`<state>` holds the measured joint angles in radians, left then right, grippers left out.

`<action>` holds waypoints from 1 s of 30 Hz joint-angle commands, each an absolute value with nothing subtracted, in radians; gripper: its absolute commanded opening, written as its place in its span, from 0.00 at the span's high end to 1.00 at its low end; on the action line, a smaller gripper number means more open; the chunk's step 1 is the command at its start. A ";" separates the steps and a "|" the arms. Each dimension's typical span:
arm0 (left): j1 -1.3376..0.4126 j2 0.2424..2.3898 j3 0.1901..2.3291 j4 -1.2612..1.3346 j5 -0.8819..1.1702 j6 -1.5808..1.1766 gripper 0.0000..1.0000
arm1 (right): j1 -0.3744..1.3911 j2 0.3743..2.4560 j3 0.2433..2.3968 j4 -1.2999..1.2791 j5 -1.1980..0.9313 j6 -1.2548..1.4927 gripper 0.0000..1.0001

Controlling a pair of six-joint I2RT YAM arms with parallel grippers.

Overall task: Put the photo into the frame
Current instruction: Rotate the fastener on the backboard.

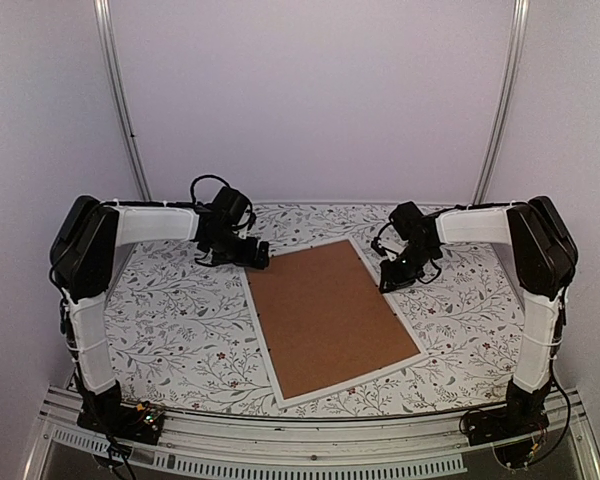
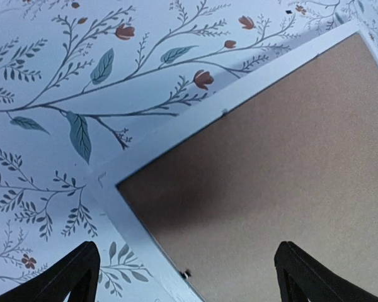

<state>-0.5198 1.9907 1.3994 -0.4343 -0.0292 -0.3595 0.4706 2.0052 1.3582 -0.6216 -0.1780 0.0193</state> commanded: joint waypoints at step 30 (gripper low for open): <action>-0.517 2.358 1.802 -0.474 0.006 -0.031 0.30 | 0.384 1.828 1.251 -0.690 -0.201 0.109 0.39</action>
<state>-0.5007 2.3180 1.7603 -0.4603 0.0196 -0.0498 0.3893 1.8839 1.2949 -0.6662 -0.2142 0.0418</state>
